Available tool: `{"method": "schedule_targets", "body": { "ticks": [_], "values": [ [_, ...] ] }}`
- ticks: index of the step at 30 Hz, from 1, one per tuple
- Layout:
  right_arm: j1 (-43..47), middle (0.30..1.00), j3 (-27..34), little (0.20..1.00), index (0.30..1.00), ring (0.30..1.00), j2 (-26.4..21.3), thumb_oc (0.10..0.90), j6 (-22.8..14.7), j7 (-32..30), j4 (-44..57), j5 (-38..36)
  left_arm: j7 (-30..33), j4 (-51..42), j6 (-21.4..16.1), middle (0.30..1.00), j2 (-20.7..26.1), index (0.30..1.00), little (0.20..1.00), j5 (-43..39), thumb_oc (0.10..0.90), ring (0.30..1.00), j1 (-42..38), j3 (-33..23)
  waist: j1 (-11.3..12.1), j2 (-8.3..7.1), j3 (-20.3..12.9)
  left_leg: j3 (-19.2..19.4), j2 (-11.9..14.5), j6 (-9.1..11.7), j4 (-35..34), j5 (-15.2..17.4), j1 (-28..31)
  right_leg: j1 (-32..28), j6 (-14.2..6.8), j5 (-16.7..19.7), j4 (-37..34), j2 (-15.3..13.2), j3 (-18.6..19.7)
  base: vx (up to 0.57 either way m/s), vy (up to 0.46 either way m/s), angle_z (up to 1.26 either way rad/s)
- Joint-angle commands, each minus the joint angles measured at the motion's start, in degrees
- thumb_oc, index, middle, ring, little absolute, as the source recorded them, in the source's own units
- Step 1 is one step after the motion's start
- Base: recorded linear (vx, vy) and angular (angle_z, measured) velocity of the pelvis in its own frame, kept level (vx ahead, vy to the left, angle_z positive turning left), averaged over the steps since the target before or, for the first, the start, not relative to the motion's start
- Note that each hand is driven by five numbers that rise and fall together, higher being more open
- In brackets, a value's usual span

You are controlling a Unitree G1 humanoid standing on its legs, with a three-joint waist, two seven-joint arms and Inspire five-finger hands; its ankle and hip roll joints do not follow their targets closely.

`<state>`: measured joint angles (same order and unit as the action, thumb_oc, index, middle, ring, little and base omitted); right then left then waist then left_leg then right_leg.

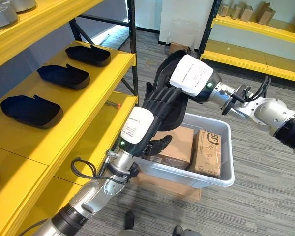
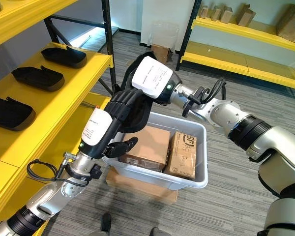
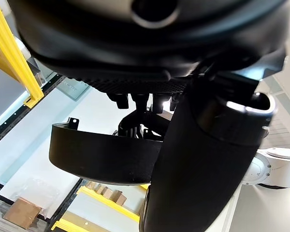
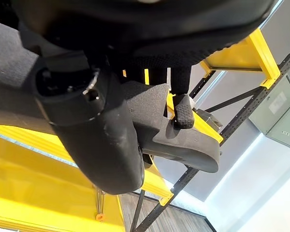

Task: Move parts from the plastic box to the shelf.

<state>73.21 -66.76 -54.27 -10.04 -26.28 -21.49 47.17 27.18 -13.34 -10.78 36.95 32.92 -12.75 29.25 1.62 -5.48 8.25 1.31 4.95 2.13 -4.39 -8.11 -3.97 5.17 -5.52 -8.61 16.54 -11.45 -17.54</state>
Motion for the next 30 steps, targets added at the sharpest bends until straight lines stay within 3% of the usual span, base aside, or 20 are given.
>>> {"method": "schedule_targets", "body": {
  "ticks": [1,30],
  "values": [
    [14.8,0.3,2.7,0.3,0.3,0.3,4.2,0.4,4.7,-5.3,-2.5,-1.1,4.1,-2.7,-2.6,1.0,0.8,1.0,1.0,3.1,0.9,1.0,-7.7,0.0,-0.2,-4.81,-4.4,0.7,5.9,5.0,-0.6,11.0,8.4,-2.8,-7.0,12.6,-14.4,-4.1,5.4,0.0,0.0,0.0],
    [13.0,0.3,6.2,0.3,0.3,0.3,3.9,0.4,5.7,-5.2,-0.1,-1.4,9.5,14.2,4.9,1.0,-1.8,1.0,1.0,6.7,0.9,1.0,-3.2,-4.9,-0.7,-6.02,-4.8,1.5,6.1,4.9,-0.6,11.3,8.9,-2.8,-6.8,12.7,-14.7,-3.7,6.3,0.0,-0.001,-0.01]
  ]
}}
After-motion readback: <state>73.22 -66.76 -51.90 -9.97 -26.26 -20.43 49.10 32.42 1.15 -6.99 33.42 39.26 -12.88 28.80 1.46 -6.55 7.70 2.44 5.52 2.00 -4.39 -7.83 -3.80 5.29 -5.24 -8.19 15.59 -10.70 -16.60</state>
